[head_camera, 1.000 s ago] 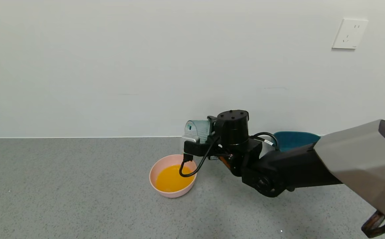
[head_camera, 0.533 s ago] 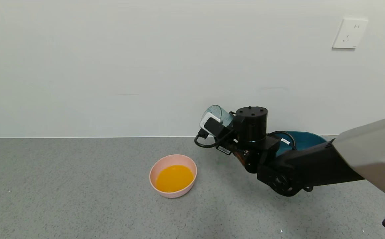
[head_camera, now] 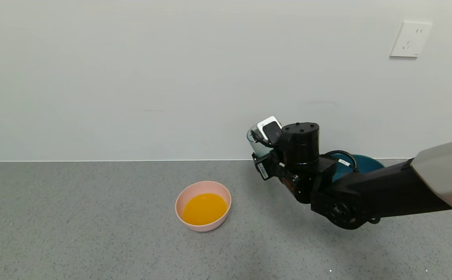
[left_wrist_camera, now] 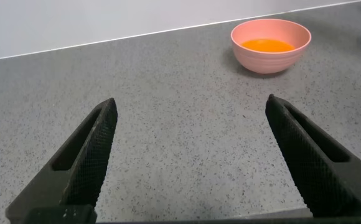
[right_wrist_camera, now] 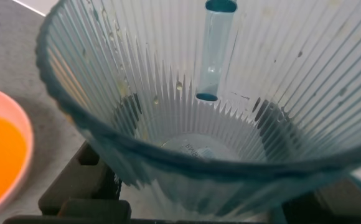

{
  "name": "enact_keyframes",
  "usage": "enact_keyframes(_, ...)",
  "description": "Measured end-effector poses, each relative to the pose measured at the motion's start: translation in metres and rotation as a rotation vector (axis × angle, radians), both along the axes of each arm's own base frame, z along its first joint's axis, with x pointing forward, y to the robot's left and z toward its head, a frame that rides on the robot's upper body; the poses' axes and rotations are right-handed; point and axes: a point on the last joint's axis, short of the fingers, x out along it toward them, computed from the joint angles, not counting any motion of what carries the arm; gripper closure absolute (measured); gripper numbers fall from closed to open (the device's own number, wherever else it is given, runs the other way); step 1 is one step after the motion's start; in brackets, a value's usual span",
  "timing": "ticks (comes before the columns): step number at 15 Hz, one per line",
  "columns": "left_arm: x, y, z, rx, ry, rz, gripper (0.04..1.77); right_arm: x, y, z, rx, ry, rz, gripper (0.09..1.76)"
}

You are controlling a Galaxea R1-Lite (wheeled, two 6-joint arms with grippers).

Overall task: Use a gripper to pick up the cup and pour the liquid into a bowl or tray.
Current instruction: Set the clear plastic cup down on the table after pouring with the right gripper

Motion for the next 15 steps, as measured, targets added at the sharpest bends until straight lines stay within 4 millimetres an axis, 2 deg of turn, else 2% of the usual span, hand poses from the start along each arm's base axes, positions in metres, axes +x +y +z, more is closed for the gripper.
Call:
enact_keyframes(3,0.0,0.0,0.0,0.0,0.0,0.0,0.09,-0.013,-0.001,-0.001,0.146,0.054,-0.015,0.48)
enact_keyframes(7,0.0,0.0,0.0,0.0,0.0,0.0,0.09,-0.021,-0.01,-0.008,0.273,0.113,-0.05,0.48)
enact_keyframes(15,0.0,0.0,0.0,0.0,0.0,0.0,0.09,-0.005,-0.019,-0.033,0.366,0.15,-0.109,0.48)
